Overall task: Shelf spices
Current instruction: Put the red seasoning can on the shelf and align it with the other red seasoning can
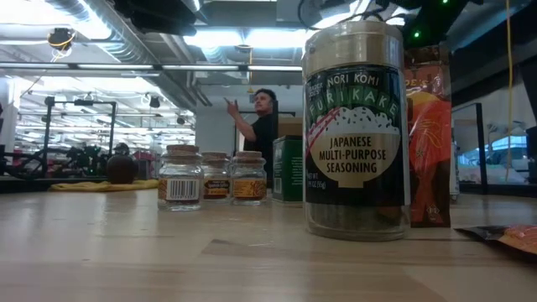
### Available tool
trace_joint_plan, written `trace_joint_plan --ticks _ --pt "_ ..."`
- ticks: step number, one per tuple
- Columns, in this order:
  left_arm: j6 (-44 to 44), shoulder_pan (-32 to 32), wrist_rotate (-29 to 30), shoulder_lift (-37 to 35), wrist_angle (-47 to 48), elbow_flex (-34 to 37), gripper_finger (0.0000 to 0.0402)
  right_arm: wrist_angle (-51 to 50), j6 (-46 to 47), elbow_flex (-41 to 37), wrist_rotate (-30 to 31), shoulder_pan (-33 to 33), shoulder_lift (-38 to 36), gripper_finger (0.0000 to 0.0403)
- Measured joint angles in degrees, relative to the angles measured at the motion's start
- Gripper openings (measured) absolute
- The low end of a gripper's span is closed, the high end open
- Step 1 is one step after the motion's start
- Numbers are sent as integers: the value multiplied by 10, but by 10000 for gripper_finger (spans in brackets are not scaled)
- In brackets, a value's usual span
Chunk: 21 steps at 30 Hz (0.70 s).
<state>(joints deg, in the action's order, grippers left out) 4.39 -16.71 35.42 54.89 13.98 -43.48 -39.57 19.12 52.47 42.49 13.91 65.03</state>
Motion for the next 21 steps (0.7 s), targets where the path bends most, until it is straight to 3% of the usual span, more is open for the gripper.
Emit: trace_joint_plan --ticks 12,21 --pt "-3 0 0 0 0 0 249 -2 -12 0 10 64 2 6" --pt "-3 0 0 0 0 0 249 -2 -19 0 42 69 2 8"
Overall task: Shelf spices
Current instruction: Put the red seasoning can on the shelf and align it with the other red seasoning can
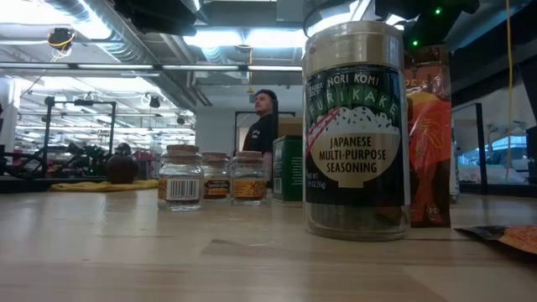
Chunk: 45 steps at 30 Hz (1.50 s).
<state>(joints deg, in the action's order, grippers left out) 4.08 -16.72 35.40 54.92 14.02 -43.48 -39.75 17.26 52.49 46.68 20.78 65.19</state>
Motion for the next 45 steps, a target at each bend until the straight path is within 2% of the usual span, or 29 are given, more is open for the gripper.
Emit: trace_joint_plan --ticks 13,19,22,26,28,40,45 --pt "0 0 0 0 0 0 249 -4 -5 0 43 0 0 9" --pt "-5 0 0 0 0 0 249 -2 -6 0 39 -1 0 9" --pt "-13 0 0 0 0 0 249 7 -6 0 5 -12 -6 9" --pt "-12 0 0 0 0 0 249 37 -6 1 -67 -32 -8 10" --pt "-12 0 0 0 0 0 249 64 -7 1 -83 -38 -8 10" --pt "-19 0 0 0 -1 0 249 250 -15 1 -81 -23 77 10" --pt "-20 -1 0 0 0 0 249 256 -11 1 -55 3 105 10"
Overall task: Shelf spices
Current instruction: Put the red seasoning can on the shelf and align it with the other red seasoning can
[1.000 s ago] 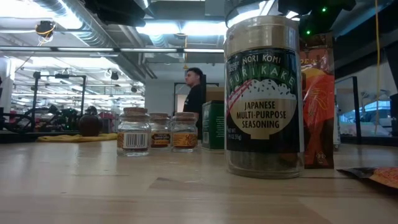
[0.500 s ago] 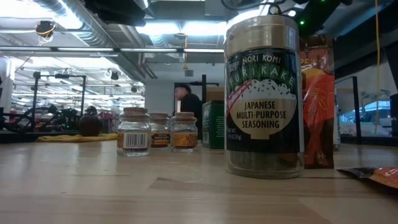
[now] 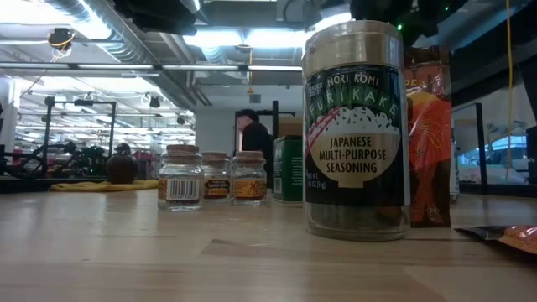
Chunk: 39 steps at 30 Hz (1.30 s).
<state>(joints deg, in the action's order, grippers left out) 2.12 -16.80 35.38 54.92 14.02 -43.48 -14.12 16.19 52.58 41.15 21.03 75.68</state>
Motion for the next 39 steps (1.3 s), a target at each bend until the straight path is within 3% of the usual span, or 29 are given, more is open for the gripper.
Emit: trace_joint_plan --ticks 17,31,39 --pt "-2 -1 0 0 1 0 249 -44 11 0 25 58 5 10" --pt "-2 -1 0 0 1 0 249 -77 3 0 75 57 5 10" --pt "-2 -1 0 0 1 0 249 -77 1 0 73 57 5 10"
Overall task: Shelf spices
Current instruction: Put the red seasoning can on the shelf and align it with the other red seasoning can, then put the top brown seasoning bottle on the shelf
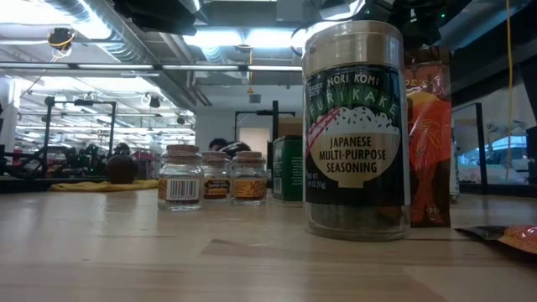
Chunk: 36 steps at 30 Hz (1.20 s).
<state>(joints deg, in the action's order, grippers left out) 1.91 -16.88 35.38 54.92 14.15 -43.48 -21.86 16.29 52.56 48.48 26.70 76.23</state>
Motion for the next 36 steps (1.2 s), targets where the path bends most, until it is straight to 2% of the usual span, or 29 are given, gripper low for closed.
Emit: trace_joint_plan --ticks 10,20,31,36 --pt "0 0 0 0 0 0 249 35 -1 0 -25 0 0 10" --pt "0 0 0 0 0 0 249 30 24 0 25 9 1 10" --pt "-3 0 0 0 0 0 249 32 27 0 20 14 2 10" --pt "-3 0 0 0 0 0 249 70 3 0 -17 -6 -10 10"
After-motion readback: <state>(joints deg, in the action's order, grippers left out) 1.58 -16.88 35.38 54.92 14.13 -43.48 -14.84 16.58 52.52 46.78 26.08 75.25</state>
